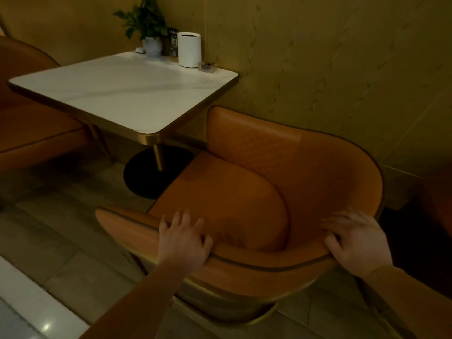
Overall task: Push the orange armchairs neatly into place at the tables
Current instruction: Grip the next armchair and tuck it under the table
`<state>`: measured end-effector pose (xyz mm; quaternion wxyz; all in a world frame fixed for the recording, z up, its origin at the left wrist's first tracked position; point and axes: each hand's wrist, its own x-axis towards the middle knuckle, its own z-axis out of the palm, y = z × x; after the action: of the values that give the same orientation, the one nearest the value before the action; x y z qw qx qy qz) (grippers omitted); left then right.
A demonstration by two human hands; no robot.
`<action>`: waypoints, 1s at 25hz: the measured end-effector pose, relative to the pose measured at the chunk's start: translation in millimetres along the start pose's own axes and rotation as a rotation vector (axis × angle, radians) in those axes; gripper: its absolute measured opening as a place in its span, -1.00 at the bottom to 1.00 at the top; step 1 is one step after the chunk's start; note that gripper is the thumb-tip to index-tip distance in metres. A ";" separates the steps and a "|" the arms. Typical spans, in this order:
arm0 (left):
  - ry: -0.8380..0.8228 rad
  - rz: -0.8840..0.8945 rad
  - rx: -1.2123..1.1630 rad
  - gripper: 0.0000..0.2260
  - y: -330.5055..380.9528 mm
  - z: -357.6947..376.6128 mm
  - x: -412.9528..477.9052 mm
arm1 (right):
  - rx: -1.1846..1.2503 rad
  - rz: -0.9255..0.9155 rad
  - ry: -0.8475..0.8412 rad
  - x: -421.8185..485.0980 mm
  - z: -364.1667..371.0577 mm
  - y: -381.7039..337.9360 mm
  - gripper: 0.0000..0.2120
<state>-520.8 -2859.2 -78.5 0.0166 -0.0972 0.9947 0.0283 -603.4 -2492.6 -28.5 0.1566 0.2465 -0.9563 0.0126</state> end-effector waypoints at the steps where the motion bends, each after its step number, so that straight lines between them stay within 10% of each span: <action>1: 0.005 -0.005 -0.002 -0.44 4.3 0.5 4.7 | 0.000 -0.004 0.004 4.6 2.8 6.2 -0.56; 12: 0.055 -0.062 0.008 -0.50 58.0 5.0 68.9 | 0.037 -0.013 -0.063 75.6 24.5 82.3 -0.49; 17: 0.094 -0.083 -0.014 -0.51 77.8 3.2 101.8 | 0.051 0.127 -0.340 129.4 18.0 94.8 -0.38; 25: 0.104 -0.100 -0.014 -0.56 88.7 3.1 153.6 | -0.035 0.167 -0.241 176.9 38.2 110.0 -0.40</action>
<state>-688.6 -2801.6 -82.8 -0.0343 -0.1484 0.9879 0.0294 -813.6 -2482.6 -5.0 0.0432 0.1631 -0.9854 -0.0209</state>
